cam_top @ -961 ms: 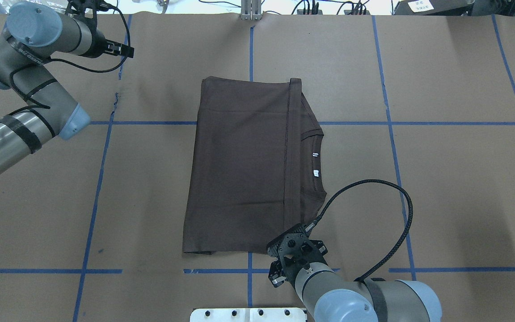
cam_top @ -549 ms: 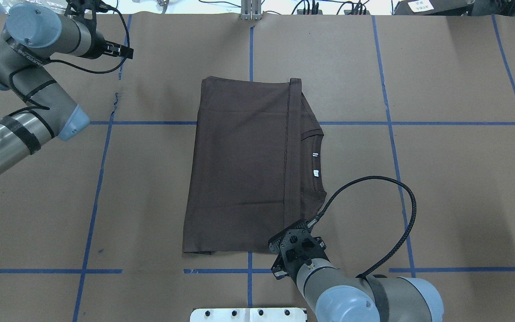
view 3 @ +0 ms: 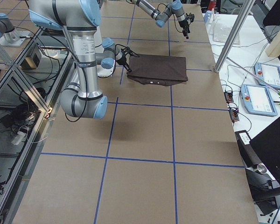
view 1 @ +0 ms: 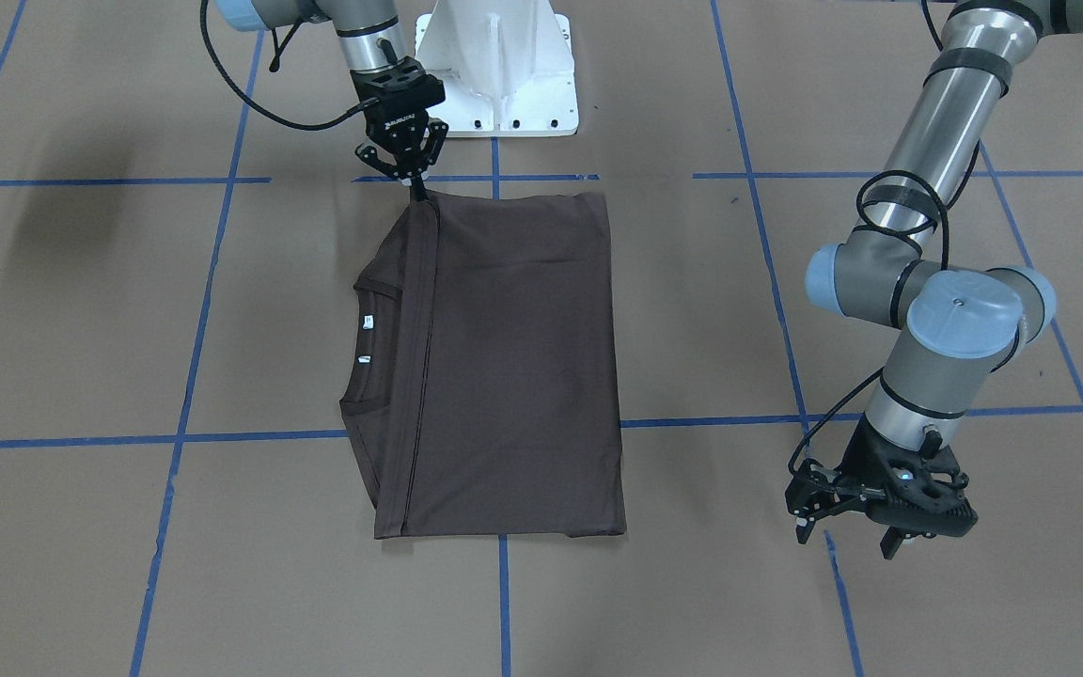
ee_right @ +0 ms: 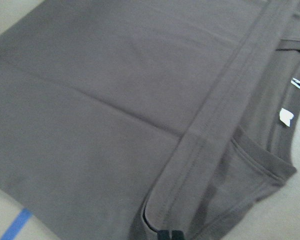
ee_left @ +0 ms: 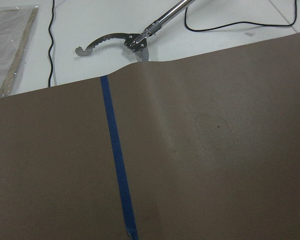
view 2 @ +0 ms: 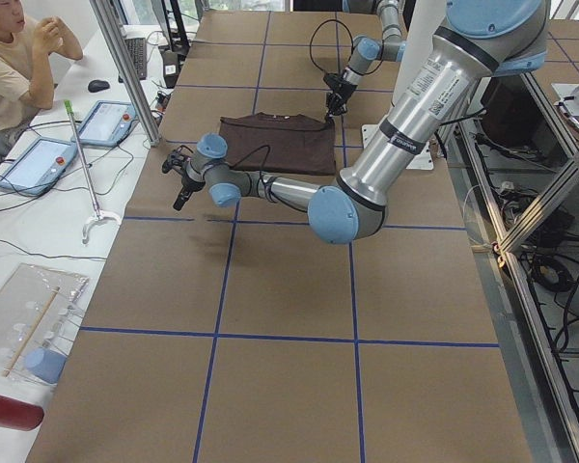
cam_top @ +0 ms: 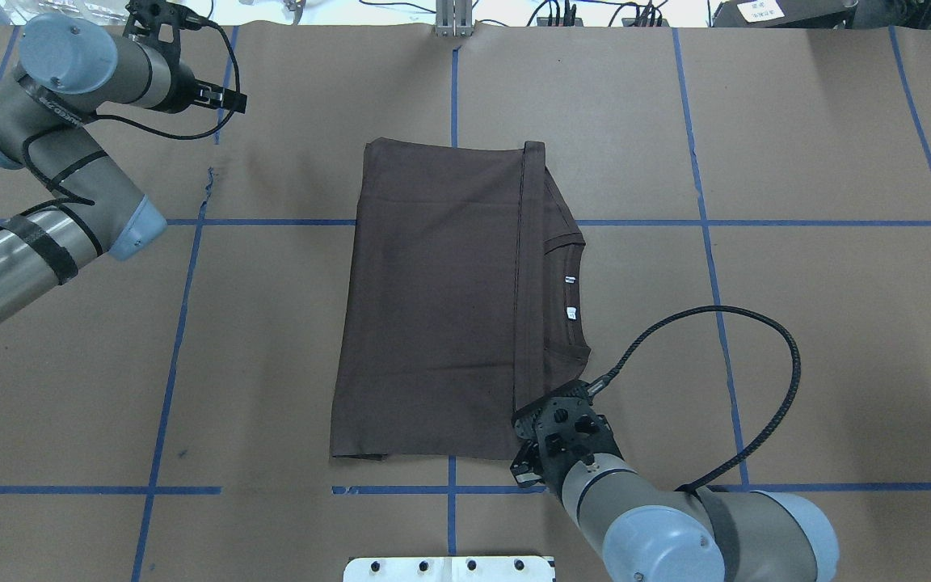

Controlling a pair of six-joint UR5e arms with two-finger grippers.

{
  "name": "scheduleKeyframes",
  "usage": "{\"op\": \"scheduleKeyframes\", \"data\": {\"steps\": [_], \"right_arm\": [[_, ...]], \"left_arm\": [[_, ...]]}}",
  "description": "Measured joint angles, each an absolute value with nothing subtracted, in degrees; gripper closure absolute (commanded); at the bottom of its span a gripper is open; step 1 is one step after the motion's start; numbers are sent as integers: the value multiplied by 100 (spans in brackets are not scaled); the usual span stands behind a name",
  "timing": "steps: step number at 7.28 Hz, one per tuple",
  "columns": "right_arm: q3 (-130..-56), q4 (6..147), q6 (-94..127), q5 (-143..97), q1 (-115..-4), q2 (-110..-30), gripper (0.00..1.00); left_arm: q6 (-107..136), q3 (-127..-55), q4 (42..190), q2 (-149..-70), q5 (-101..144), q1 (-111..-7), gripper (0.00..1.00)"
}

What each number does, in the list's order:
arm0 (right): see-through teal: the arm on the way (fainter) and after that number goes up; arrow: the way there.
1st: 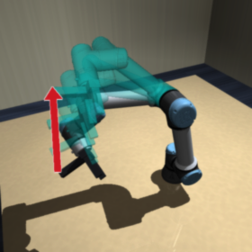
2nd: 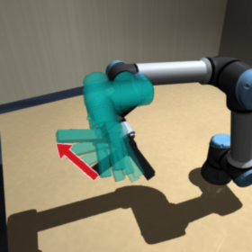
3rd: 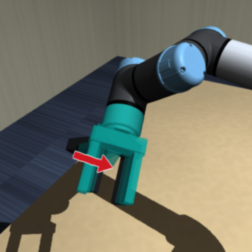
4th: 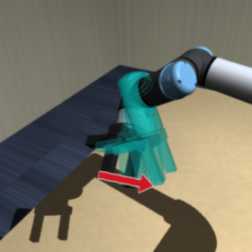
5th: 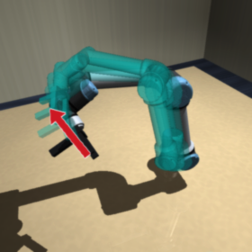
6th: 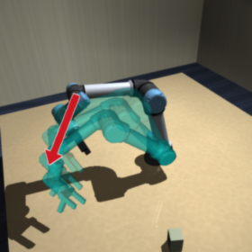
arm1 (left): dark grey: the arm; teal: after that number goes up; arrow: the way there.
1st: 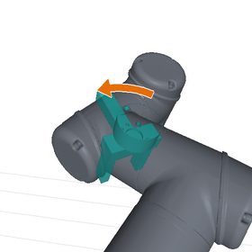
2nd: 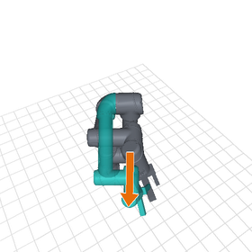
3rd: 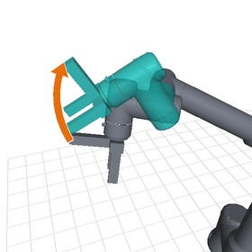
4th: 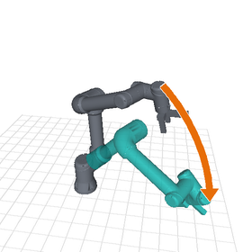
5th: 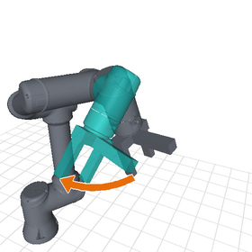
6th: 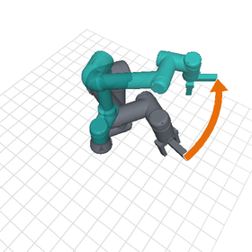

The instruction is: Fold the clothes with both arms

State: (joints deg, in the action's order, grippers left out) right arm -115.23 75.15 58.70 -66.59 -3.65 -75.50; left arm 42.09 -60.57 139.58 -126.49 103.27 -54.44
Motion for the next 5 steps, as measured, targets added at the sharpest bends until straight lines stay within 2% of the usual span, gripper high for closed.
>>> {"op": "scheduleKeyframes", "data": {"steps": [3,4,5], "right_arm": [[-11738,7498,7027,-6314,-42,-8172,100],[-11737,7499,7316,-6163,112,-8257,95],[-11728,7499,7510,-6066,212,-8301,30]], "left_arm": [[4210,-6056,13965,-12648,10327,-5432,0],[4210,-6056,13966,-12648,10327,-5429,0],[4210,-6056,13966,-12648,10327,-5426,0]]}}
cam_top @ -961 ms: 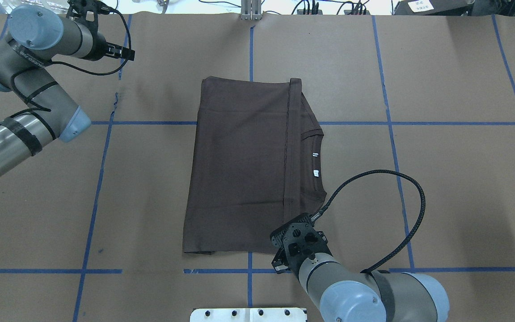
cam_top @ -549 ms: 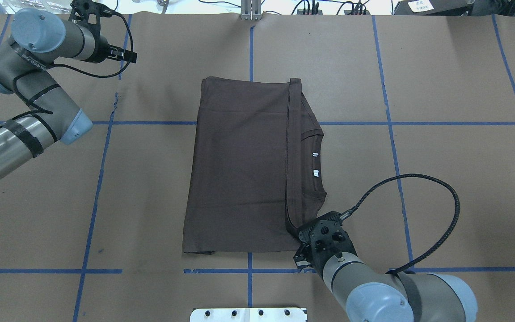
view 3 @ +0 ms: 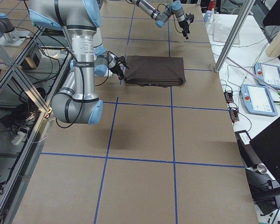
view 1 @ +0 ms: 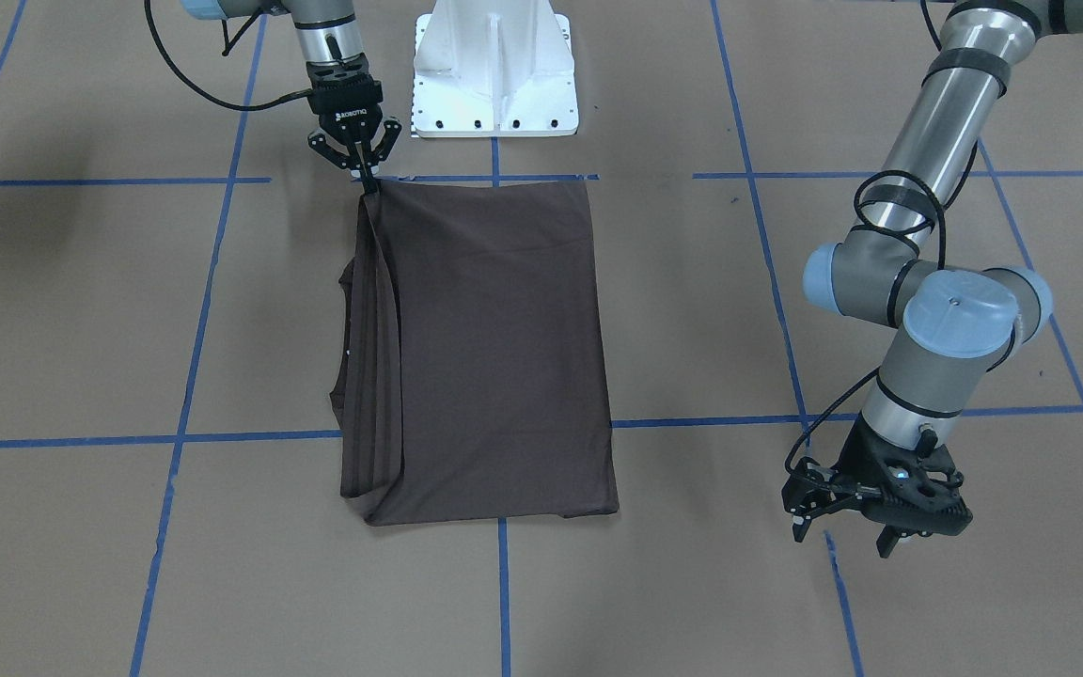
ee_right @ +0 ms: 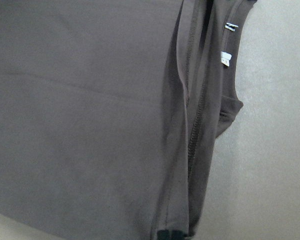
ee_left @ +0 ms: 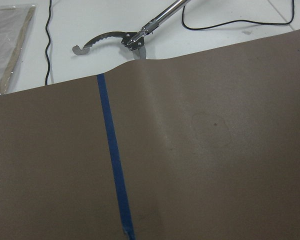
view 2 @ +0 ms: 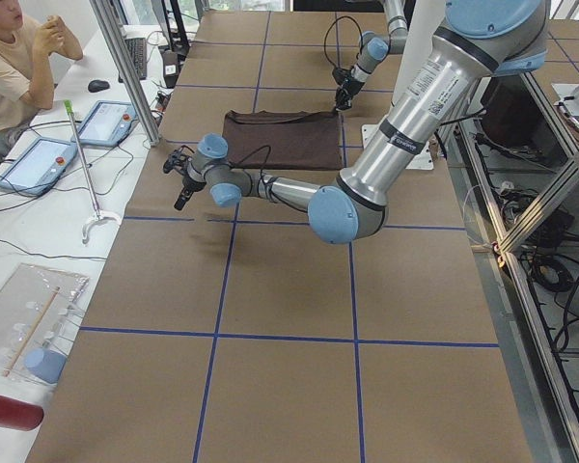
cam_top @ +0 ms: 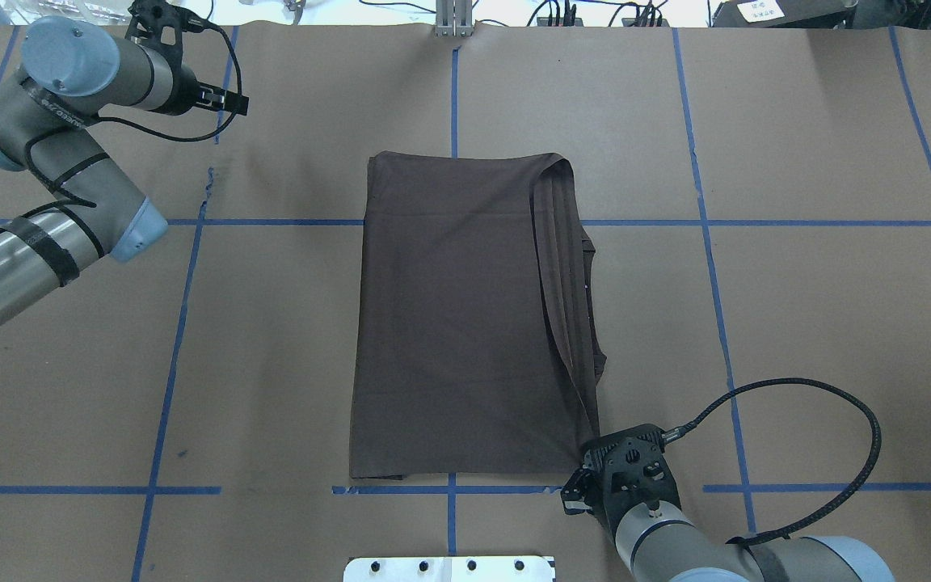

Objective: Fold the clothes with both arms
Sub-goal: 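Lower both grippers to the shirt's near corners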

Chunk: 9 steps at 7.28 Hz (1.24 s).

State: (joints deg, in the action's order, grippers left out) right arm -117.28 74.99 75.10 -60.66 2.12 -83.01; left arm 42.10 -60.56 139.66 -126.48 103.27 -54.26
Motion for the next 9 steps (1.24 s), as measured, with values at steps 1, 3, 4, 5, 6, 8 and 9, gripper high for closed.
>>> {"op": "scheduleKeyframes", "data": {"steps": [1,3,4,5,6,8,9], "right_arm": [[-11732,7484,7592,-6033,255,-8307,0],[-11913,7452,7584,-6076,237,-8295,0],[-12115,7447,7557,-6229,109,-8293,0],[-12258,7445,7531,-6613,-189,-8283,0],[-12320,7445,7462,-7159,-609,-8266,0],[-12345,7424,7274,-8293,-1479,-8211,0],[-12342,7328,7286,-8604,-1729,-8184,0]], "left_arm": [[4210,-6056,13966,-12647,10327,-5425,0],[4218,-6093,13970,-12648,10327,-5423,0],[4282,-6166,13966,-12647,10331,-5412,0],[4503,-6313,13959,-12619,10339,-5345,0],[4854,-6601,13928,-12534,10355,-5174,0],[5673,-7611,13694,-12170,10559,-4759,0],[6080,-8288,13434,-11908,10608,-4478,0]]}}
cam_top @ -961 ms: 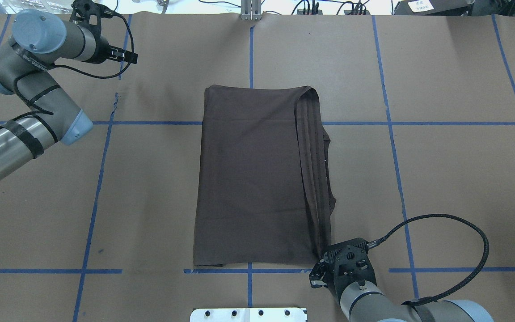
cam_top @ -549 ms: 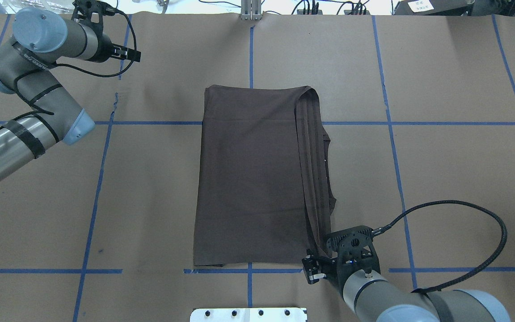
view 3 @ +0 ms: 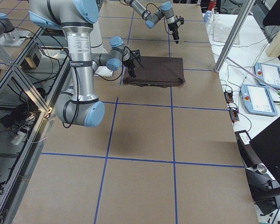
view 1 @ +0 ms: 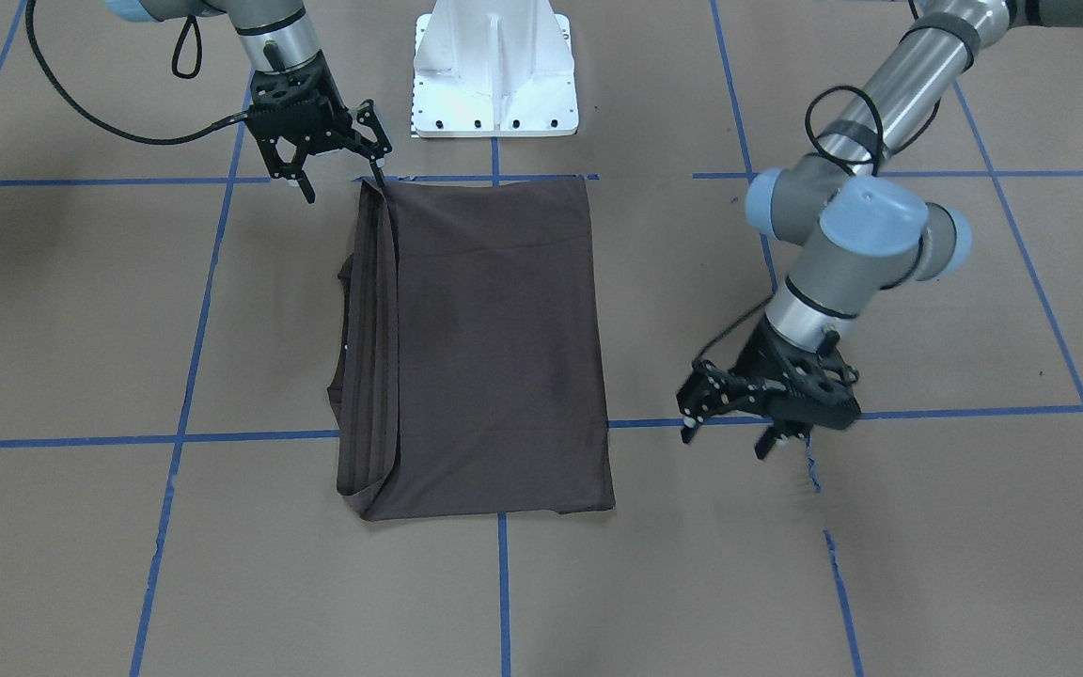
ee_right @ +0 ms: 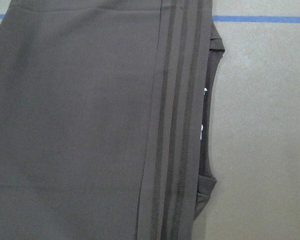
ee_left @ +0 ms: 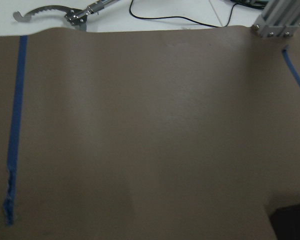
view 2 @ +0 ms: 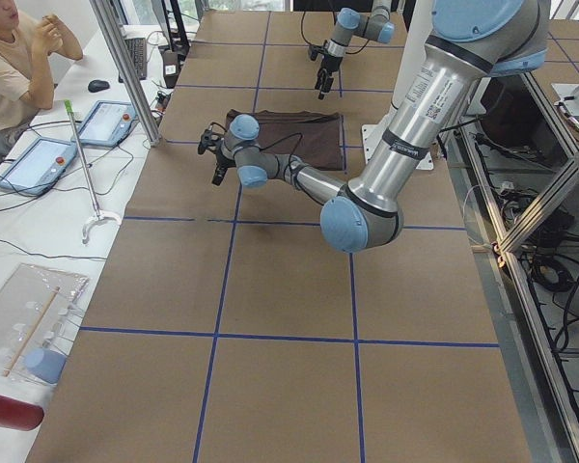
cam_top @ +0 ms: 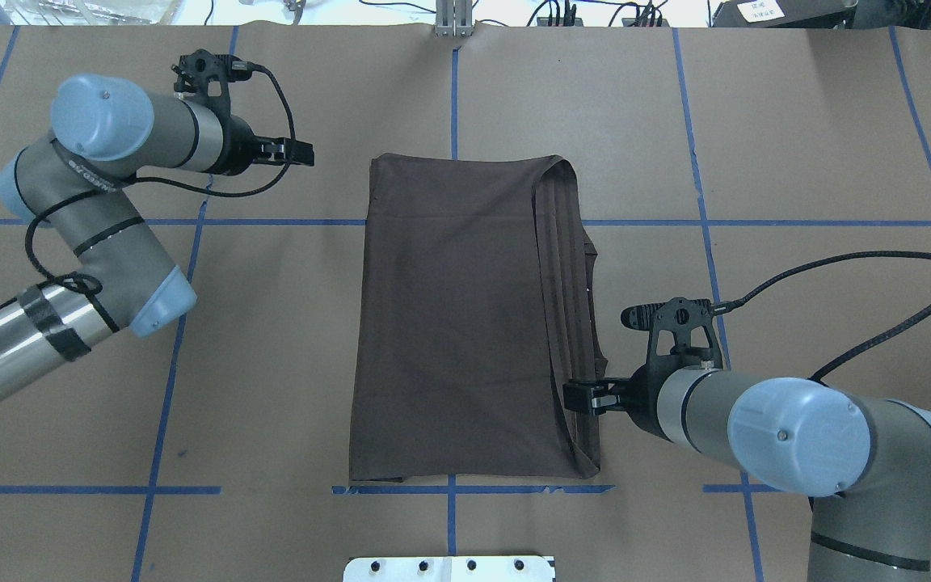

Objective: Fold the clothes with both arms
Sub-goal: 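Lower both grippers to the shirt's near corners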

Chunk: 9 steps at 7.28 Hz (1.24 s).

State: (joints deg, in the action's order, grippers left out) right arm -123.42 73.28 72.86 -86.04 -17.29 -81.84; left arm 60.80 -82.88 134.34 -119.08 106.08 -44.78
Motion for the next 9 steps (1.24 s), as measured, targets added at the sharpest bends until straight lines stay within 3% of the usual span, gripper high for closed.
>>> {"op": "scheduleKeyframes", "data": {"steps": [2,4,5,9], "right_arm": [[-12311,7113,7389,-8799,-1891,-8174,0],[-12299,7072,7424,-8821,-1939,-8171,0],[-12294,7068,7431,-8823,-1952,-8170,0],[-12287,7075,7444,-8824,-1963,-8174,0]], "left_arm": [[6859,-9823,12927,-11085,10498,-3737,3],[7824,-10885,12796,-10279,9972,-2809,42],[8516,-11089,12740,-10131,9592,-2291,48],[9870,-10996,12536,-10280,8790,-1162,49]]}}
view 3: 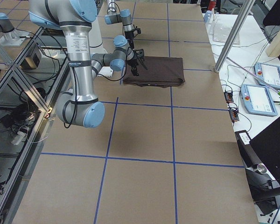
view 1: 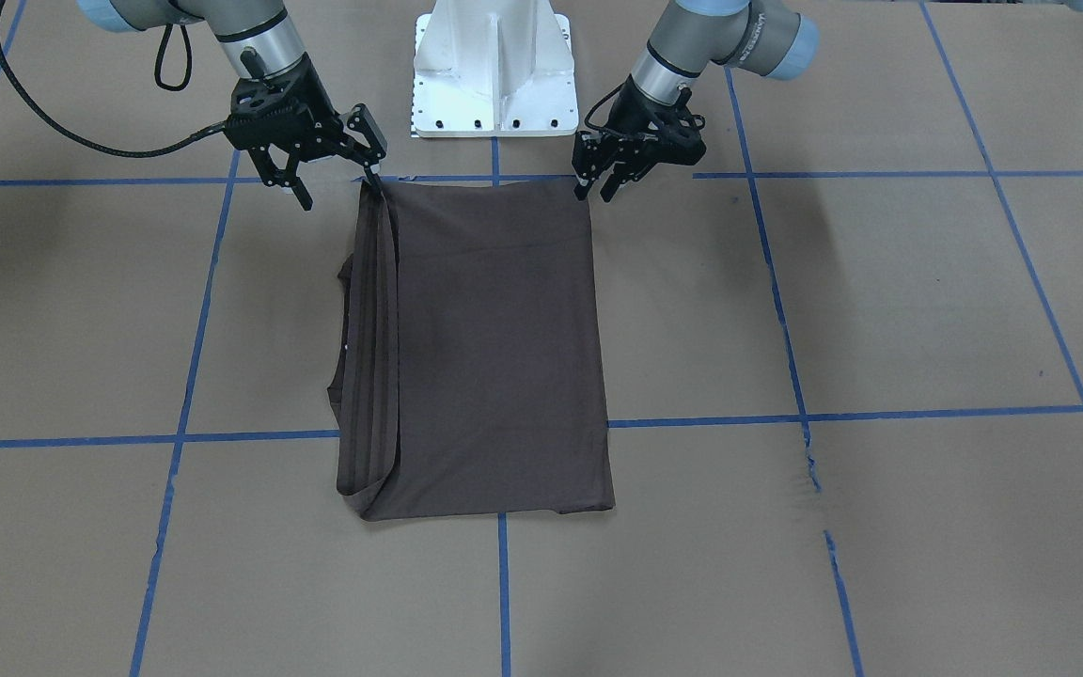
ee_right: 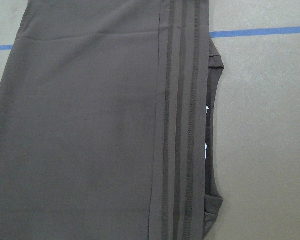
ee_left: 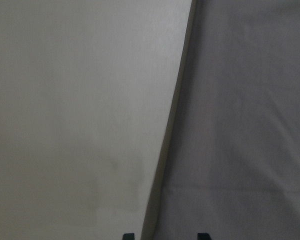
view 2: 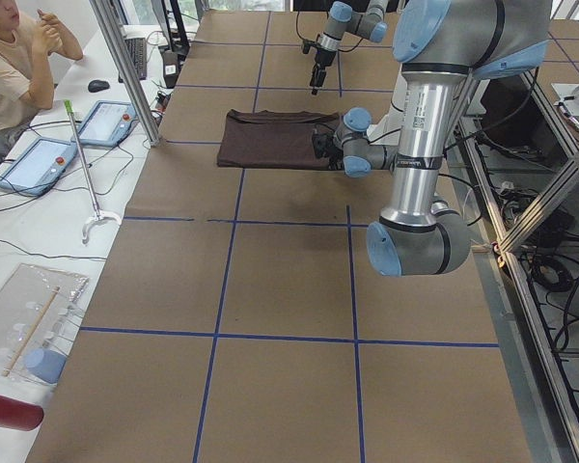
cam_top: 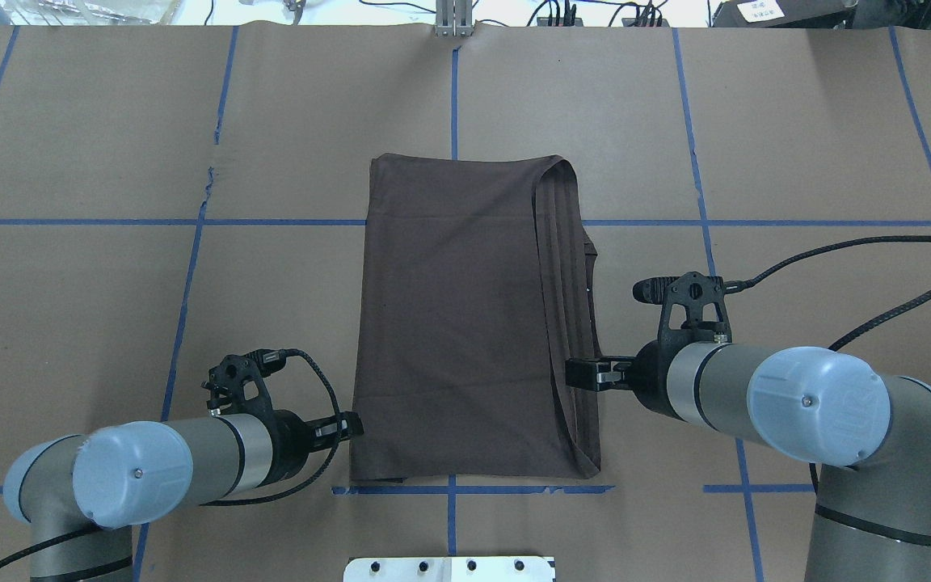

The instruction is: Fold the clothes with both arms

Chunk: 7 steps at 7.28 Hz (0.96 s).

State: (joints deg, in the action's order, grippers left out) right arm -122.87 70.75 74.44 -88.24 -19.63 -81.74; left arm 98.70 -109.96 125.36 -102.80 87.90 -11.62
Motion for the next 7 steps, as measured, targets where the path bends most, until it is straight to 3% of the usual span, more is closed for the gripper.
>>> {"op": "scheduleKeyframes", "data": {"steps": [7], "right_arm": [[-12262,7067,7458,-8824,-1960,-8176,0]], "left_arm": [[9912,-10775,12363,-10452,8777,-977,49]]}}
